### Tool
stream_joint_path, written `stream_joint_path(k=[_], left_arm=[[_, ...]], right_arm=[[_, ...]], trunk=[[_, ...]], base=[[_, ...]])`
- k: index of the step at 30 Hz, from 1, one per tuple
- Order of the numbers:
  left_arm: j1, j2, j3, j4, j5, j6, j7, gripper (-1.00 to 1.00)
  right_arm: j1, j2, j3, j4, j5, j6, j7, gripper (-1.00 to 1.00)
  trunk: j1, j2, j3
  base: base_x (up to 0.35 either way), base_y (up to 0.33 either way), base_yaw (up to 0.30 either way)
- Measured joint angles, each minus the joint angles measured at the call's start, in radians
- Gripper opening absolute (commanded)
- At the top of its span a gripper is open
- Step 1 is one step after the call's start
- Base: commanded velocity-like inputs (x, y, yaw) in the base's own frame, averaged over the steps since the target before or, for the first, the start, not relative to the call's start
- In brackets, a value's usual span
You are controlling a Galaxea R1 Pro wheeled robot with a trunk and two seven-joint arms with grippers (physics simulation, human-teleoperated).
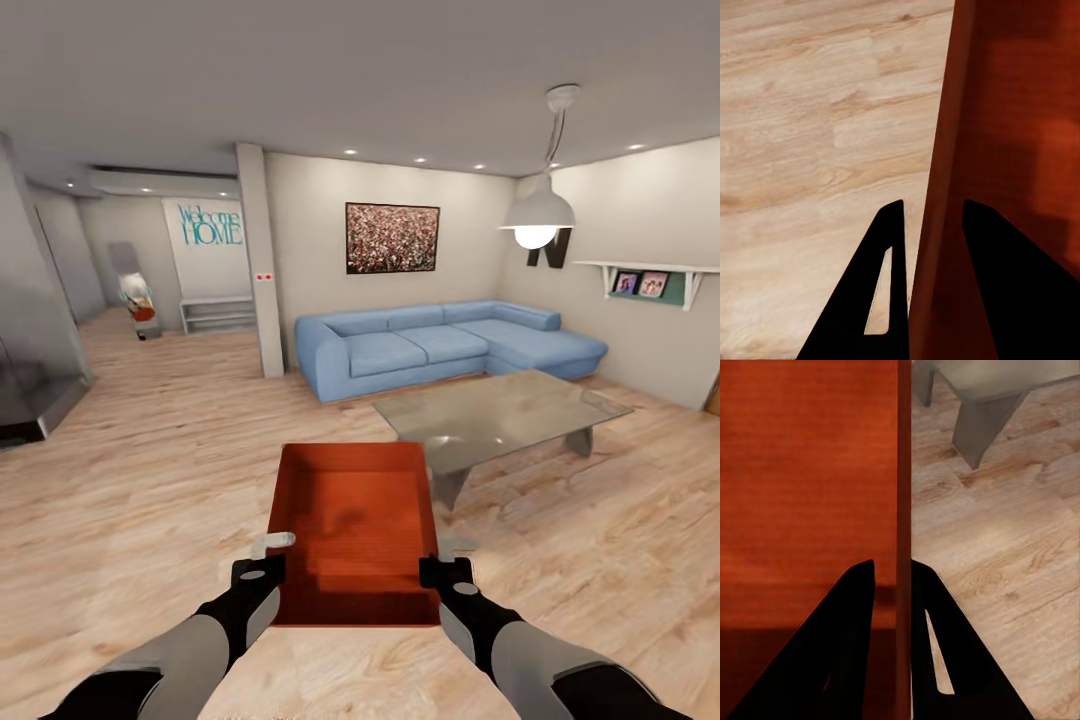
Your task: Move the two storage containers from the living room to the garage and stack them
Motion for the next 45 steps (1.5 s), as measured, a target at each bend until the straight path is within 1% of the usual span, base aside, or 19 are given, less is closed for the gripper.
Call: stream_joint_path(k=[36,45], left_arm=[[0.000,-0.001,-0.001,0.000,0.000,-0.001,0.001,-1.00],[0.000,-0.001,0.000,0.001,0.000,-0.001,0.001,-1.00]], right_arm=[[0.000,-0.001,-0.002,0.000,0.002,-0.001,0.001,-1.00],[0.001,-0.001,-0.003,0.000,0.003,-0.001,0.002,-1.00]], trunk=[[0.000,0.000,0.000],[0.000,0.000,0.000]], base=[[0.000,0.000,0.300],[0.103,0.000,0.300]])
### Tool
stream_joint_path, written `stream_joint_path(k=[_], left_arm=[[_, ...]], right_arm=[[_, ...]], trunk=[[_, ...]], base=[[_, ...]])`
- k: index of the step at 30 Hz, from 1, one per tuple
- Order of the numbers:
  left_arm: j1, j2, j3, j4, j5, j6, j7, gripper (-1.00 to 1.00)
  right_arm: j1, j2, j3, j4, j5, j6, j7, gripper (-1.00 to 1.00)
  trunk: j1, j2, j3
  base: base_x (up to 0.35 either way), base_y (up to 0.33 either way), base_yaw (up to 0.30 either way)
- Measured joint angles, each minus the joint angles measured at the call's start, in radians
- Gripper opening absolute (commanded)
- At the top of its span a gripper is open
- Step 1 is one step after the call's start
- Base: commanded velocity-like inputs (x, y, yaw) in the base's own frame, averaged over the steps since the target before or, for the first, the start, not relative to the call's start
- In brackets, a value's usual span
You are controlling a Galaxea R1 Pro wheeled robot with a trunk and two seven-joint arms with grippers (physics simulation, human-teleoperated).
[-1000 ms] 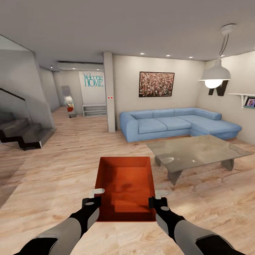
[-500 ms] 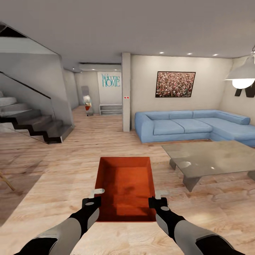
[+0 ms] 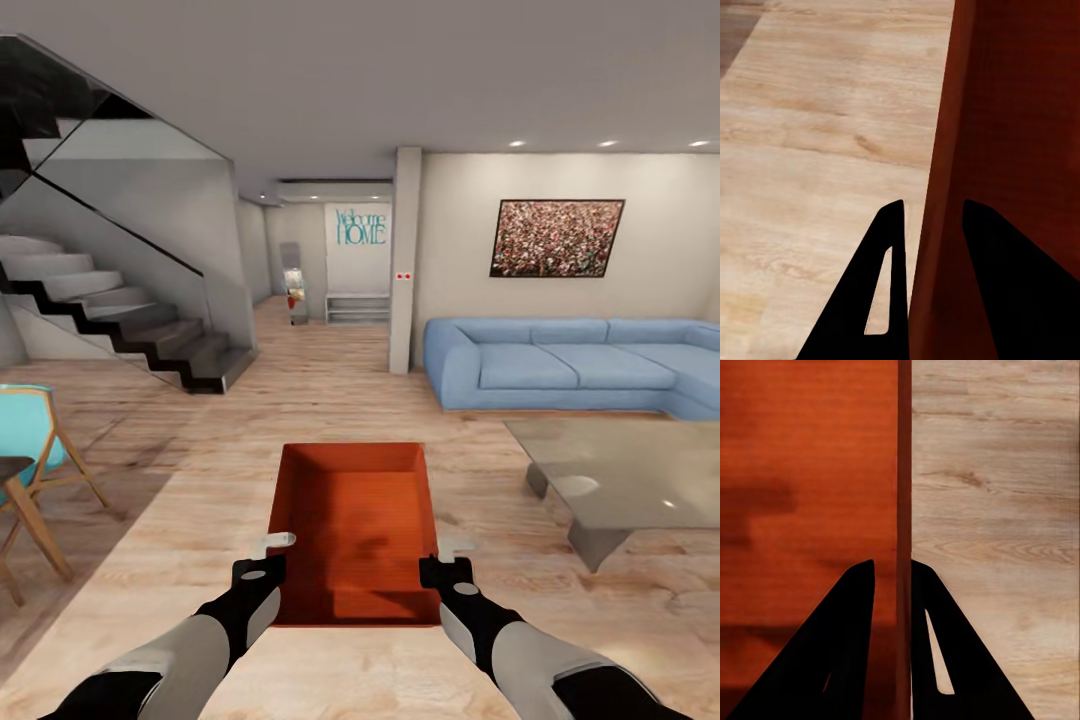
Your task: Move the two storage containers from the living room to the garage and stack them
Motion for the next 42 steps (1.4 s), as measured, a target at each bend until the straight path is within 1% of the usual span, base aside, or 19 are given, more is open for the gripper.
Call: stream_joint_path(k=[9,11,14,16,42], left_arm=[[0.000,0.002,0.000,0.000,0.001,0.000,-0.003,-1.00],[0.000,0.011,0.000,0.000,0.002,0.000,-0.016,-1.00],[0.000,0.000,0.003,0.000,-0.003,0.000,-0.002,-1.00],[0.001,0.004,0.000,0.000,0.001,0.000,-0.005,-1.00],[0.000,0.003,0.006,0.008,0.000,0.001,-0.005,-1.00]], right_arm=[[0.000,0.002,-0.002,0.000,0.004,0.001,-0.003,-1.00],[0.000,0.011,-0.002,0.000,0.006,0.000,-0.016,-1.00],[0.000,0.000,-0.006,0.000,0.006,-0.001,0.000,-1.00],[0.000,0.004,-0.004,0.000,0.006,0.000,-0.006,-1.00],[0.000,0.003,0.000,0.000,0.005,0.011,-0.005,-1.00]], trunk=[[0.000,0.000,0.000],[0.000,0.000,0.000],[0.000,0.000,0.000],[0.000,0.000,0.000],[0.000,0.000,0.000]], base=[[0.281,0.000,0.271],[0.320,0.000,0.039],[0.321,0.000,0.014],[0.321,0.000,0.004],[0.321,0.000,0.000]])
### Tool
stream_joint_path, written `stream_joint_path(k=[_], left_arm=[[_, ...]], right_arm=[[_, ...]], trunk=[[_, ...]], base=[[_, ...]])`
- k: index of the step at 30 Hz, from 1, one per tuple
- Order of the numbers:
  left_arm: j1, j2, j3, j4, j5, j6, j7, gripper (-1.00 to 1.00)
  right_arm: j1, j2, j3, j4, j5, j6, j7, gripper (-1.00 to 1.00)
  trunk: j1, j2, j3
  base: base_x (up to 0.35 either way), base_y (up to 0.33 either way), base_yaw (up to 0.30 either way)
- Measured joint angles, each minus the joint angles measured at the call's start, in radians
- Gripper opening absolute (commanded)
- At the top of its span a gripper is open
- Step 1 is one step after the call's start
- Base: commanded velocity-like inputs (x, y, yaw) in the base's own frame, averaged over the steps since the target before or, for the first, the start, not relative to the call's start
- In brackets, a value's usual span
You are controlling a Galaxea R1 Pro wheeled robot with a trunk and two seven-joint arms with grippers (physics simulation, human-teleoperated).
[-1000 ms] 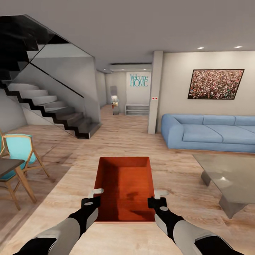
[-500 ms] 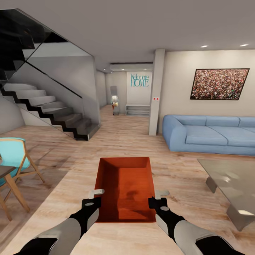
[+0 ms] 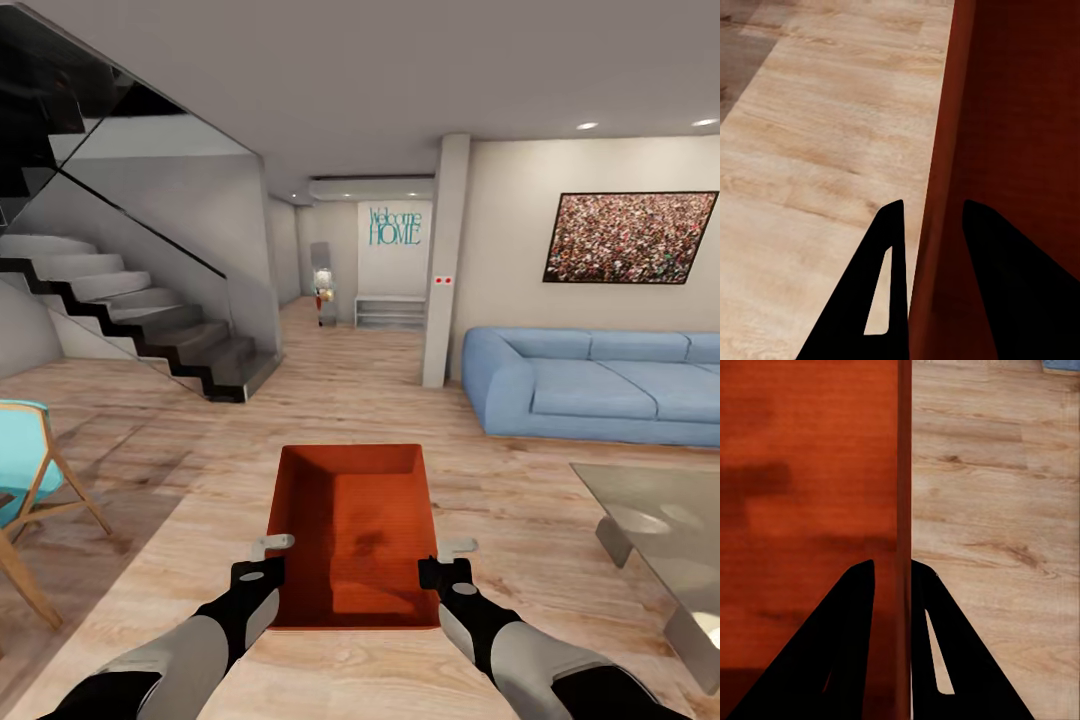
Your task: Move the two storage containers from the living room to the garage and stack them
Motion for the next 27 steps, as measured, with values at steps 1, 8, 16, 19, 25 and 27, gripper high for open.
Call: stream_joint_path(k=[1,8,16,19,25,27], left_arm=[[0.000,0.000,0.000,0.000,0.000,0.000,0.000,-1.00],[0.000,0.000,0.000,0.000,0.000,0.000,0.000,-1.00],[0.000,0.000,0.000,0.000,0.000,0.000,0.000,-1.00],[0.000,0.000,0.000,0.000,0.000,0.000,0.000,-1.00],[0.000,0.000,-0.001,0.000,0.000,0.000,0.000,-1.00],[0.000,0.000,-0.001,0.000,0.000,0.000,0.000,-1.00]], right_arm=[[0.000,0.000,0.000,0.000,0.000,0.000,0.000,-1.00],[0.000,0.000,0.000,0.000,0.000,0.000,0.000,-1.00],[0.000,0.000,0.000,0.000,0.000,0.000,0.000,-1.00],[0.000,0.000,0.000,0.000,0.000,0.000,0.001,-1.00],[0.000,0.000,-0.001,0.000,0.000,-0.001,0.000,-1.00],[0.000,0.000,-0.001,0.000,0.000,-0.001,0.000,-1.00]], trunk=[[0.000,0.000,0.000],[0.000,0.000,0.000],[0.000,0.000,0.000],[0.000,0.000,0.000],[0.000,0.000,0.000],[0.000,0.000,0.000]], base=[[0.322,0.000,0.000],[0.322,0.000,0.000],[0.322,0.000,0.000],[0.322,0.000,0.000],[0.322,0.000,0.000],[0.322,0.000,0.000]])
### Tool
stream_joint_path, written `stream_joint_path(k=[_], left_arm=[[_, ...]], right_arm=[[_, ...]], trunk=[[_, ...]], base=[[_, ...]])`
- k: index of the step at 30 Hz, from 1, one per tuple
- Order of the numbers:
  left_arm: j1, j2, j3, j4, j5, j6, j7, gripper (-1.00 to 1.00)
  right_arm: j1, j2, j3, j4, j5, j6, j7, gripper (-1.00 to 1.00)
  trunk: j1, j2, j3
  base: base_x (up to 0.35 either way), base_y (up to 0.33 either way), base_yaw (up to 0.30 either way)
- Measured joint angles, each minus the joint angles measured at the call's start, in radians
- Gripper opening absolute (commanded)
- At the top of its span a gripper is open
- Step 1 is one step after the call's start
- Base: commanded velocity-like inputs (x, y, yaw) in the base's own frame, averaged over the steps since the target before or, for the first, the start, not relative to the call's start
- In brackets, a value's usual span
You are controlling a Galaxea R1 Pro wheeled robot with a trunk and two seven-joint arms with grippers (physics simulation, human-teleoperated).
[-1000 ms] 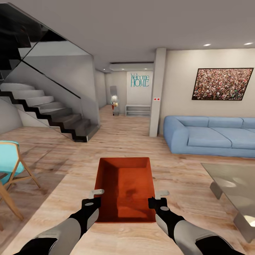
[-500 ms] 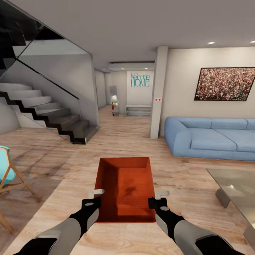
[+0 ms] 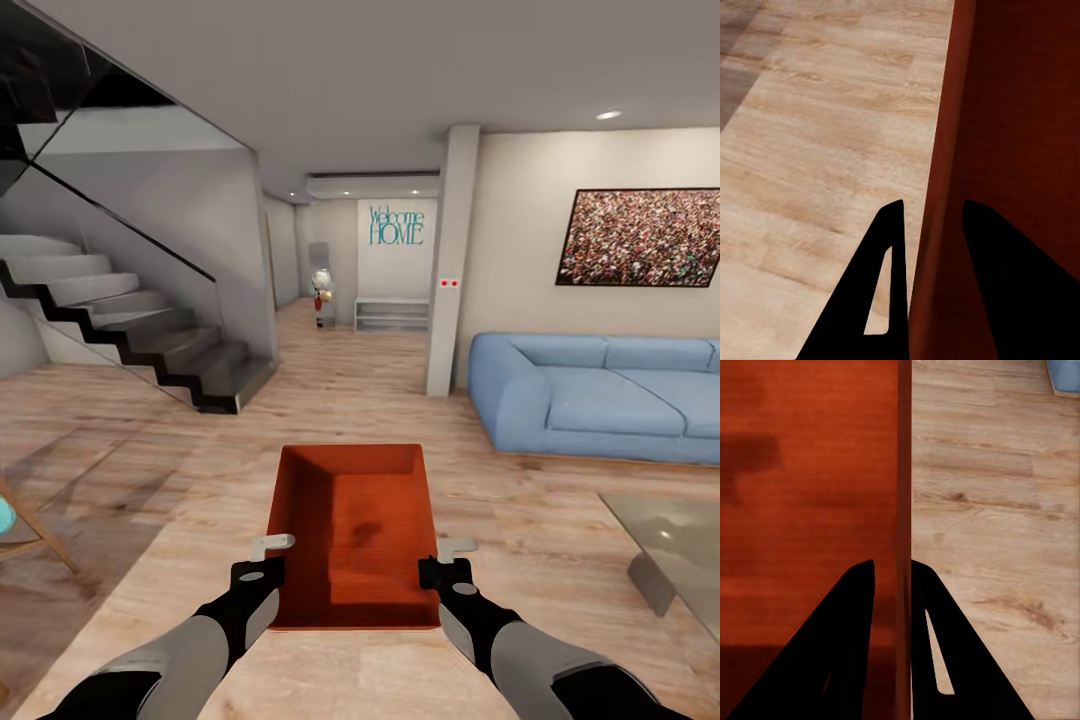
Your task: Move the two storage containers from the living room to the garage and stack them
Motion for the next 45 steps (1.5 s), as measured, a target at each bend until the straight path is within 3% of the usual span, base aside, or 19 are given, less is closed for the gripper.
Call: stream_joint_path(k=[17,29,45], left_arm=[[0.000,0.000,0.000,0.000,0.000,0.000,0.000,-1.00],[0.000,0.000,-0.001,0.000,0.001,0.000,0.000,-1.00],[0.000,0.000,0.000,0.000,0.000,0.000,0.000,-1.00]], right_arm=[[0.000,0.000,0.001,0.000,-0.002,0.000,0.000,-1.00],[0.000,0.000,0.006,0.000,-0.006,0.000,-0.001,-1.00],[0.000,0.000,0.006,0.000,-0.007,0.000,0.000,-1.00]], trunk=[[0.000,0.000,0.000],[0.000,0.000,0.000],[0.000,0.000,0.000]], base=[[0.322,0.000,0.002],[0.322,0.000,0.230],[0.325,0.000,0.014]])
